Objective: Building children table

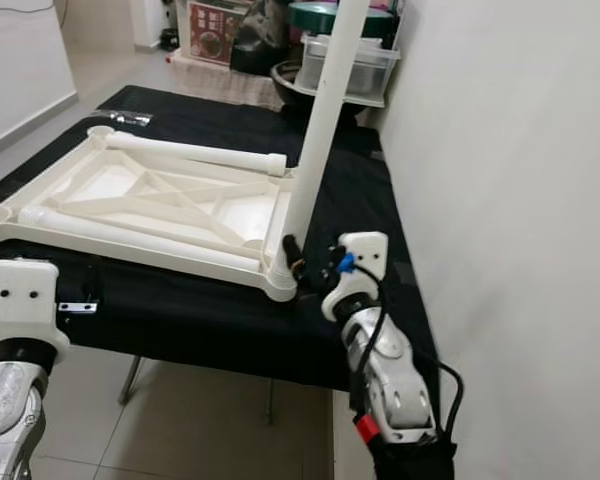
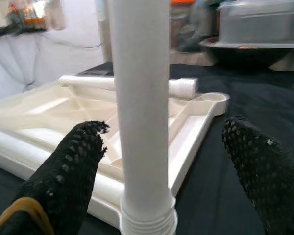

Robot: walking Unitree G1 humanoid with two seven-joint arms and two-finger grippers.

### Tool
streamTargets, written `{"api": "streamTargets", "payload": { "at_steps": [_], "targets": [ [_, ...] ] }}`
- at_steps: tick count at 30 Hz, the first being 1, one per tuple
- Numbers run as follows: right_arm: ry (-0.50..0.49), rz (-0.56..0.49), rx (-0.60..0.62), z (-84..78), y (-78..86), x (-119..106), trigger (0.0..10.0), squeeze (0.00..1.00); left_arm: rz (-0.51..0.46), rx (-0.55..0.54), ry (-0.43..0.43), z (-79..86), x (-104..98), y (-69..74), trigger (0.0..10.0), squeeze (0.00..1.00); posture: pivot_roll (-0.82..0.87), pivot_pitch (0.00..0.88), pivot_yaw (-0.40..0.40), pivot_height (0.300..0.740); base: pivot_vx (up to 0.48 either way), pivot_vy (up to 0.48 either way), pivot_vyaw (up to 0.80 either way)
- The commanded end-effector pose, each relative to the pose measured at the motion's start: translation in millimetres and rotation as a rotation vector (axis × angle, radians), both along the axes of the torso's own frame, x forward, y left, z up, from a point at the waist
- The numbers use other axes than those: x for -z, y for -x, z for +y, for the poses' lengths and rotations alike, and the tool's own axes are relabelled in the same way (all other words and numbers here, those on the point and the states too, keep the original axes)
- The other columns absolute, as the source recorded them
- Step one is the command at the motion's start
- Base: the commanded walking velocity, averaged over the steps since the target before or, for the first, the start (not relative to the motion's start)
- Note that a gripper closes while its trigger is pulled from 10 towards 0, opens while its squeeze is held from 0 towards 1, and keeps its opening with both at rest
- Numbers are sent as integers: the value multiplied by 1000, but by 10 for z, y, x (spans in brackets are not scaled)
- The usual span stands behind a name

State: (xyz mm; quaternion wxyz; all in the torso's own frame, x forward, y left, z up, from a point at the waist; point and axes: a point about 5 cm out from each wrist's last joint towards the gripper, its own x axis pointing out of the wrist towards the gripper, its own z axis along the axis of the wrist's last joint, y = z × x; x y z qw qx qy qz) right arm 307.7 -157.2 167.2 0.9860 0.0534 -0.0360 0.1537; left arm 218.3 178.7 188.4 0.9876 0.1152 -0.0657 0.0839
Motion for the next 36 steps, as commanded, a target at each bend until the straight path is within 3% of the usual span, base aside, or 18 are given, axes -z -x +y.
{"api": "streamTargets", "payload": {
  "at_steps": [1,2,3,4,5,6,7,8,12,21,36],
  "targets": [
    [-15,8,3,-54,-13,16,10000,1000,8,64,24,-91,14,10,10000,0,116,70,-143,740,0,0,0],
    [-15,8,3,-54,-13,16,10000,1000,8,64,24,-91,14,10,10000,0,116,70,-143,740,0,0,0],
    [-5,11,-29,-117,-66,4,10000,1000,49,185,53,-231,93,51,10000,0,113,73,-143,740,0,0,0],
    [19,9,-53,-169,-114,-18,10000,0,86,310,61,-382,157,115,10000,0,116,80,-147,740,0,0,0],
    [19,9,-53,-169,-114,-18,10000,0,86,310,61,-382,157,115,10000,0,116,80,-147,740,0,0,0],
    [45,-1,-75,-198,-149,-51,10000,0,122,418,94,-522,208,186,10000,0,118,85,-144,740,0,0,0],
    [45,-1,-75,-198,-149,-51,10000,0,122,418,94,-522,208,186,10000,0,118,85,-144,740,0,0,0],
    [59,-15,-81,-208,-171,-81,10000,0,146,491,110,-625,236,243,10000,0,113,85,-143,740,0,0,0],
    [47,-27,-128,-161,-185,-119,10000,0,176,599,127,-777,264,327,10000,0,115,89,-146,740,0,0,0],
    [18,-53,-263,22,-245,-176,10000,0,174,639,143,-820,259,361,10000,0,118,84,-149,740,0,0,0],
    [0,-90,-276,187,-477,-300,10000,0,164,659,113,-870,240,415,10000,0,111,118,-148,740,0,0,0]
  ]
}}
